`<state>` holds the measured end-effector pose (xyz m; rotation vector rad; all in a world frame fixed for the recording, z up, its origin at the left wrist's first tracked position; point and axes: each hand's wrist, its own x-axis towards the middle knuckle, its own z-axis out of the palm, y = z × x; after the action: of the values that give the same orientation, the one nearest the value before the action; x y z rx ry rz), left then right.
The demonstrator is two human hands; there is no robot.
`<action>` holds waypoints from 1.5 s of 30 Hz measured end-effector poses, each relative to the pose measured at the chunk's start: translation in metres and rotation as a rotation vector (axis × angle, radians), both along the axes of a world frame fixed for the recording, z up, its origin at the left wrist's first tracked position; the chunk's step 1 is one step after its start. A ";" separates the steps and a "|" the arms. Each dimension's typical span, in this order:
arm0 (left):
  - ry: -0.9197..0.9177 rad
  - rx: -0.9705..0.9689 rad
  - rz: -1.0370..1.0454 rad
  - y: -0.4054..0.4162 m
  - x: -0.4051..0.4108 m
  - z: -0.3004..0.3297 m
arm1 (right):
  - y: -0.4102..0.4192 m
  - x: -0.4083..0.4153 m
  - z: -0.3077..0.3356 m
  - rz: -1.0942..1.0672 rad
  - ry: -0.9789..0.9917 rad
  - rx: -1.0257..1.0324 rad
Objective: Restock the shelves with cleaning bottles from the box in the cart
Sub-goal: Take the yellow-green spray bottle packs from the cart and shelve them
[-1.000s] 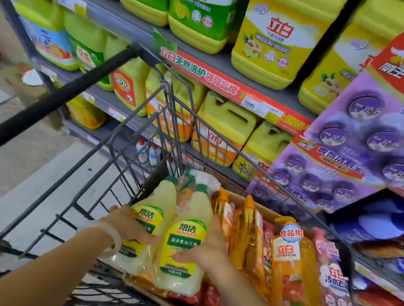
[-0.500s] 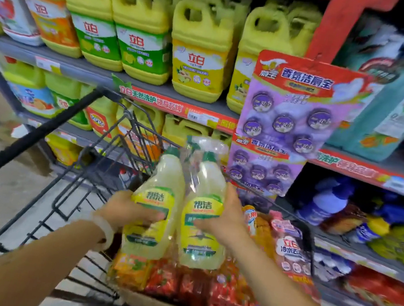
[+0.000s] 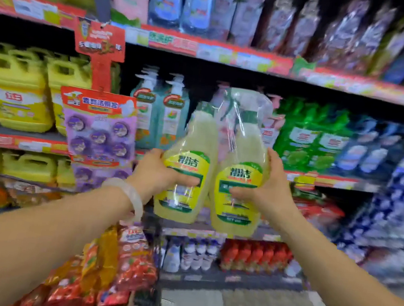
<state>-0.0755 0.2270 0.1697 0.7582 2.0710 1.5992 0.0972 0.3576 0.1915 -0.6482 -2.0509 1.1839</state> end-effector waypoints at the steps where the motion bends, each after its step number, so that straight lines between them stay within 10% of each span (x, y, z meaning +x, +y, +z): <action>1: 0.007 0.013 -0.031 0.021 0.021 0.007 | 0.014 0.026 0.009 -0.045 0.005 0.029; 22: 0.009 0.156 -0.759 0.448 0.342 0.080 | 0.322 0.376 0.040 -0.770 0.203 0.078; 36: 0.260 0.282 -0.756 0.708 0.425 0.127 | 0.582 0.466 0.081 -0.832 0.276 0.231; 45: 0.336 0.389 -0.355 0.861 0.444 0.194 | 0.793 0.474 0.160 -0.471 0.378 0.292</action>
<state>0.3683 1.0878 0.3641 1.5275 1.7055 1.7732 0.5713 1.1503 0.3517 -0.6581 -1.5923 0.6578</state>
